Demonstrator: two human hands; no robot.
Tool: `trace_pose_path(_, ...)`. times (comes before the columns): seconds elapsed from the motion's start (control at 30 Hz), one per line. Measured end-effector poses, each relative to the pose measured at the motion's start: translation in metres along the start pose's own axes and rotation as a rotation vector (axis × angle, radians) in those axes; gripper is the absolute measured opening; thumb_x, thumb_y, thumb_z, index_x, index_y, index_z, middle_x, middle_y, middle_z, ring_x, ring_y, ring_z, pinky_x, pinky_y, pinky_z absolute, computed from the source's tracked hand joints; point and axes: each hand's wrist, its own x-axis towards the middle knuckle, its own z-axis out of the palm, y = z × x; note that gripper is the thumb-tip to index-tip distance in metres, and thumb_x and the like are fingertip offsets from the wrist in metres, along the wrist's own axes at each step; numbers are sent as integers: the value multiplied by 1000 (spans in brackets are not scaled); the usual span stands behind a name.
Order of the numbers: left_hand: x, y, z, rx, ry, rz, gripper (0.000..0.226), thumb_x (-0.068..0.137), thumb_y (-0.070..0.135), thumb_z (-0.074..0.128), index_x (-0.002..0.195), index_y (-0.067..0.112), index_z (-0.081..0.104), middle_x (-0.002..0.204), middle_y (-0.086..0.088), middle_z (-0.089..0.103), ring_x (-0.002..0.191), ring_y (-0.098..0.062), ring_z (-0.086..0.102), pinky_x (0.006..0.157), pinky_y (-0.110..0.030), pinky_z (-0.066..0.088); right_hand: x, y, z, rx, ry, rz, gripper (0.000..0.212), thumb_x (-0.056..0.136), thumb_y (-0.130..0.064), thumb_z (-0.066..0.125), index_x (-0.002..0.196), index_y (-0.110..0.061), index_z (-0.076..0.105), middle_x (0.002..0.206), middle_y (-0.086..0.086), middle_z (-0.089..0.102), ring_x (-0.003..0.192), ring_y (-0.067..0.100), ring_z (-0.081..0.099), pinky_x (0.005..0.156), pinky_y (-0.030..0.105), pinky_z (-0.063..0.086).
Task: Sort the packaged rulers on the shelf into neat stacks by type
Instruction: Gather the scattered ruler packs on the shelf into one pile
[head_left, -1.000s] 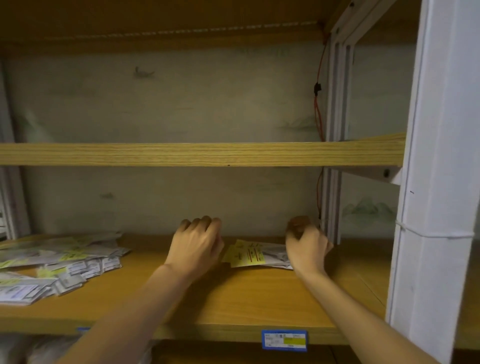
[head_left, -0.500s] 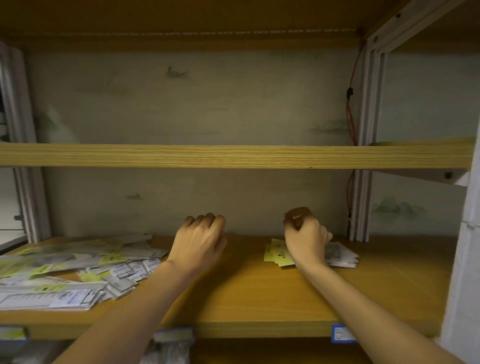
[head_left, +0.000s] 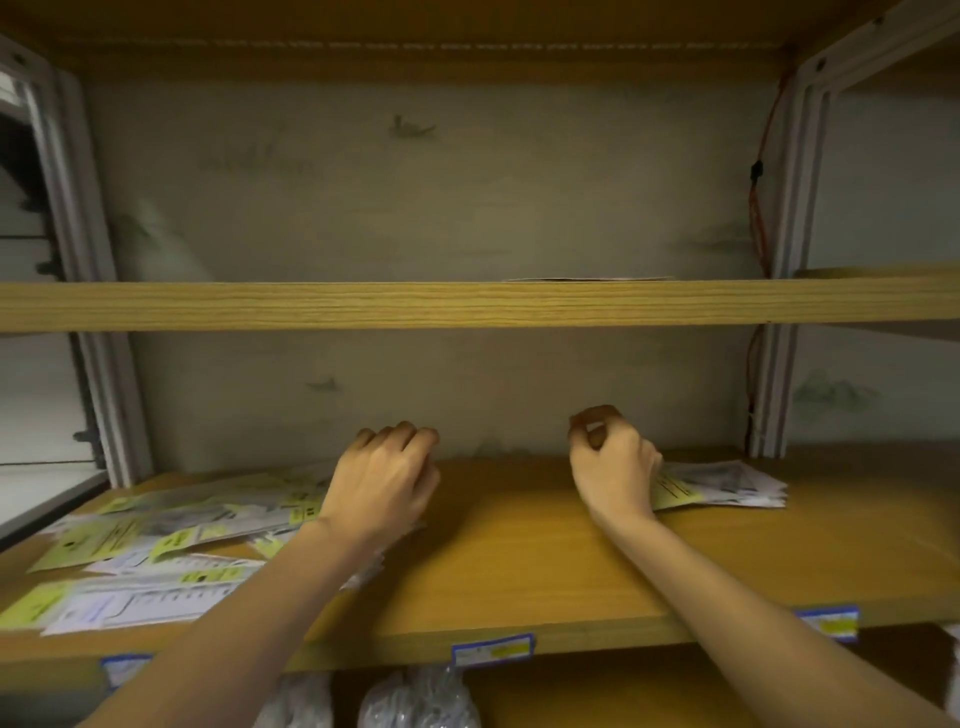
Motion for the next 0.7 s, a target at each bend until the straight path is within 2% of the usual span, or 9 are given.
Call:
trace_pose_path(0.1,-13,-18,-7,19,-32,-48,30,77,28,39,85,13,65,74,-3,65,59,-27,62,56,-30,47,-3,-9,16,50,-38,-15,19,92,-31,59,93,-14,69,95,13,71,98,40,59,84,36,41)
trace_pose_path(0.23,-39,-46,-13,103,-90,-100,27,79,27,38,85,16,61,74,-3,63,62,-28,62,57,-32,44,-15,-22,42,183,-107,-34,19,92,-29,60,89,-13,70,90,8,73,92,30,64,71,24,37)
trace_pose_path(0.33,-57,-73,-21,158,-110,-147,27,81,25,37,88,15,60,75,-4,63,63,-29,62,56,-32,44,-30,-32,60,211,-171,-66,20,92,-30,59,82,-15,68,78,4,72,84,27,66,68,27,40)
trace_pose_path(0.43,-74,-105,-30,209,-128,-195,25,81,24,38,90,15,60,75,-6,62,63,-30,62,55,-33,44,-37,-48,71,224,-212,-119,16,92,-29,57,82,-18,64,74,3,71,80,27,66,69,31,46)
trace_pose_path(0.53,-91,-139,-36,256,-142,-235,13,82,16,57,93,14,61,77,-7,62,65,-31,63,56,-35,45,-41,-65,82,238,-230,-150,12,92,-29,57,88,-21,64,77,5,71,82,27,66,69,32,48)
trace_pose_path(0.6,-102,-160,-37,250,-210,-272,25,75,7,73,97,13,63,79,-7,63,67,-32,64,57,-36,47,-46,-77,91,244,-240,-160,12,92,-31,57,88,-22,63,77,4,71,82,27,65,71,34,50)
trace_pose_path(0.7,-118,-183,-40,216,-284,-312,32,81,9,69,110,17,59,95,-4,64,83,-27,64,69,-35,48,-58,-98,109,236,-274,-166,10,92,-29,57,87,-22,63,76,4,70,79,26,65,70,34,51)
